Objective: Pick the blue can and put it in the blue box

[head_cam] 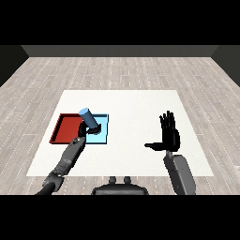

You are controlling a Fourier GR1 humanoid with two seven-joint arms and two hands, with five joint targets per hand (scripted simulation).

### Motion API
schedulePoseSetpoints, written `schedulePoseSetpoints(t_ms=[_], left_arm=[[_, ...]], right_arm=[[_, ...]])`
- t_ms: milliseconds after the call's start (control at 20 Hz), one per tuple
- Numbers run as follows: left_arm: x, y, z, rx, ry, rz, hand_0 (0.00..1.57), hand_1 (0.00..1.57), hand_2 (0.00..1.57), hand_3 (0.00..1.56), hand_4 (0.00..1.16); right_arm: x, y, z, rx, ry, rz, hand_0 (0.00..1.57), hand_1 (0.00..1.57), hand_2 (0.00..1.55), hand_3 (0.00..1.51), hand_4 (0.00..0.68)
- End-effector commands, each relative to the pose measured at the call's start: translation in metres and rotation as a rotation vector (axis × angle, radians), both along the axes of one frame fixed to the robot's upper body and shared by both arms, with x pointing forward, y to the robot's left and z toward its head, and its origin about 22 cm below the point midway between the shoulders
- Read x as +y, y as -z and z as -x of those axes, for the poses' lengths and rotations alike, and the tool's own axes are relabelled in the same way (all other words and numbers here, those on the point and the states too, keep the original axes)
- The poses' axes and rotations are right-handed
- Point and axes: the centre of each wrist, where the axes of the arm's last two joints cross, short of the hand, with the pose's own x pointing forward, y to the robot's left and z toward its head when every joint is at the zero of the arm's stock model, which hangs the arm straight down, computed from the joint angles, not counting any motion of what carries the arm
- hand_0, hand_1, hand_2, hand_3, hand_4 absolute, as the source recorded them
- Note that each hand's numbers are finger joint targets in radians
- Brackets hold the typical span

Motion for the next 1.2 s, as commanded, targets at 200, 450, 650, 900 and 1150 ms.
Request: schedulePoseSetpoints(t_ms=[200,450,650,900,1150], left_arm=[[0.037,0.009,-0.019,0.181,-0.092,-0.107,1.57,1.57,1.57,1.49,1.05],[0.037,0.01,-0.025,0.349,-0.182,-0.189,1.57,1.57,1.54,1.41,0.97],[0.031,0.018,-0.023,0.443,-0.172,-0.254,1.57,1.57,1.47,1.19,0.94],[0.016,0.052,0.004,0.56,-0.115,-0.26,1.53,1.53,1.45,0.73,0.87],[0.021,0.042,-0.004,0.63,-0.13,-0.128,1.57,1.57,1.49,0.0,0.63]], right_arm=[[-0.003,0.006,-0.008,0.036,0.038,-0.003,0.0,0.0,0.0,0.0,0.0],[-0.002,0.035,-0.018,0.072,0.045,-0.05,0.0,0.0,0.0,0.0,0.0],[-0.007,0.038,-0.024,0.065,0.059,-0.022,0.0,0.0,0.0,0.0,0.0],[-0.017,0.041,-0.008,0.108,0.027,-0.017,0.0,0.0,0.0,0.0,0.0],[-0.016,0.046,-0.023,0.071,0.031,-0.037,0.0,0.0,0.0,0.0,0.0]])
